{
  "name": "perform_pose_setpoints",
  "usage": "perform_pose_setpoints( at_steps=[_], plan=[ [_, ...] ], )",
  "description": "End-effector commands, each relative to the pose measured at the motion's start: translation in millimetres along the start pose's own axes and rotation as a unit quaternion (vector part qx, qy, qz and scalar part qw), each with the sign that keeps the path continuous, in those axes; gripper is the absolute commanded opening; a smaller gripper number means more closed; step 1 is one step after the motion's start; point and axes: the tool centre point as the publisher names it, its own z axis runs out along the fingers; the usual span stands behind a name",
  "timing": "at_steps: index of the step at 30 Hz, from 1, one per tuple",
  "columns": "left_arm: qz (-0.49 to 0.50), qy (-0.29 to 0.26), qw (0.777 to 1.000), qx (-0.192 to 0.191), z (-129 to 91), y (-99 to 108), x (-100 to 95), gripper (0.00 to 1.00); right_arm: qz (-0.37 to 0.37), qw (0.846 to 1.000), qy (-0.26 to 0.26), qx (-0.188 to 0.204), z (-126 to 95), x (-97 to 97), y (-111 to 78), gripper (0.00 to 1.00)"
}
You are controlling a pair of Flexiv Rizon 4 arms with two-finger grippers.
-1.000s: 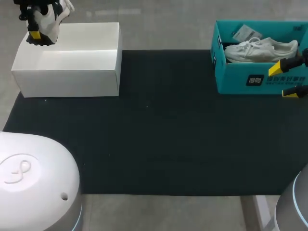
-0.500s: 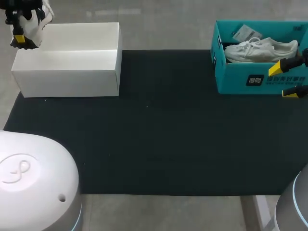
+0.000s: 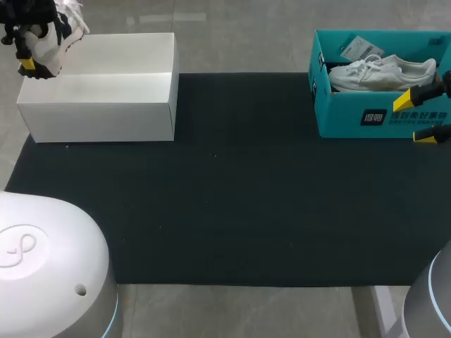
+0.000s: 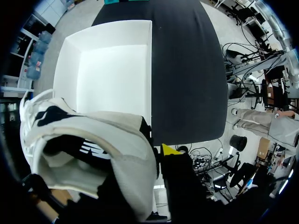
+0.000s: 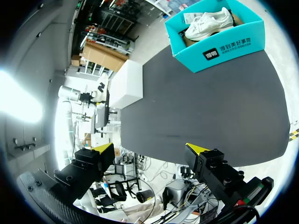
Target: Take the shoe out of the shoebox, open the shoe tongue, remove and reinsert the insole, then place the shoe into the shoebox
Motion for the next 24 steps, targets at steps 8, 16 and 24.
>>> perform_pose_setpoints(
  at_steps=[8, 16, 24],
  plan=[
    [0.034, 0.047, 0.998, 0.008, 5.9, 5.6, -6.5, 0.00, 0.000, 1.000, -0.001, -0.001, 0.7, -0.1, -0.5, 1.00],
    [0.034, 0.047, 0.998, 0.008, 5.9, 5.6, -6.5, 0.00, 0.000, 1.000, -0.001, -0.001, 0.7, -0.1, -0.5, 1.00],
    [0.306, 0.076, 0.948, 0.032, 2.3, 9.0, -6.5, 0.00, 0.000, 1.000, -0.001, -0.001, 0.7, -0.1, -0.5, 1.00]
  ],
)
